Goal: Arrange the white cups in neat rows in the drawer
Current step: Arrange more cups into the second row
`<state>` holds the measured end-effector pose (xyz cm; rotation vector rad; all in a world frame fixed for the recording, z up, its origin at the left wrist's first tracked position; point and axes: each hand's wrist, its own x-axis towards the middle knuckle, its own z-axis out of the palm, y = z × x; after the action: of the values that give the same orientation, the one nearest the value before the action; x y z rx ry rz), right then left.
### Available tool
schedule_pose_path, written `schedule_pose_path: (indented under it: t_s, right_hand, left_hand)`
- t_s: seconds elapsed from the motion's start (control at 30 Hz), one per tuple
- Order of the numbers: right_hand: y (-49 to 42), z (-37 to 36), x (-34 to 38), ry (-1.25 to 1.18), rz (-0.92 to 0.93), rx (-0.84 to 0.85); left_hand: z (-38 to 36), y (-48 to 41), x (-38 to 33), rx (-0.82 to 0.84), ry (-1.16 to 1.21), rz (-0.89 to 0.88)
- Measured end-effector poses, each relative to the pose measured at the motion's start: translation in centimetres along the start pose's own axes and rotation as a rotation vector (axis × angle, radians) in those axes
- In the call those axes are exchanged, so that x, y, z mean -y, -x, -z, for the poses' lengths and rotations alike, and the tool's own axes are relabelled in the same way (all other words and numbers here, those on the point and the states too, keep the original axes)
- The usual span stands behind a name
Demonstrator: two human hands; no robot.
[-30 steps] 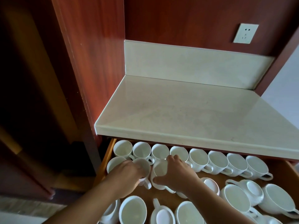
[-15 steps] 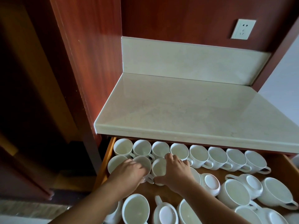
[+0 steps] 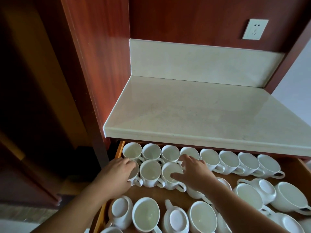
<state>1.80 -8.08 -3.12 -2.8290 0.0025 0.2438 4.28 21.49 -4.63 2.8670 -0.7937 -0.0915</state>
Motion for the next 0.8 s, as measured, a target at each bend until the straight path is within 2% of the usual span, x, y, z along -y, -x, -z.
schedule_pose_path:
  t_s: [0.17,0.37,0.47,0.6,0.8]
  right_hand:
    - [0.3,-0.9,-0.1,0.106,0.042,0.052]
    - [0.4,-1.3,0.0,0.062,0.037,0.025]
    - [0.7,0.6,-1.2,-0.033,0.01,0.034]
    - [1.6,3.7,-5.4,-0.003,-0.06,0.006]
    - [5.0,5.3,-11.0,0.121,-0.097,0.11]
  left_hand:
    - [0.1,0.1,-0.5,0.064,-0.127,-0.006]
    - [0.0,0.3,-0.8,0.063,-0.122,-0.008]
    - [0.6,0.0,-1.9,-0.014,-0.088,-0.009]
    - [1.2,-2.4,-6.5,-0.064,0.086,-0.067]
    - [-0.8,-7.4,-15.8,0.071,0.175,-0.217]
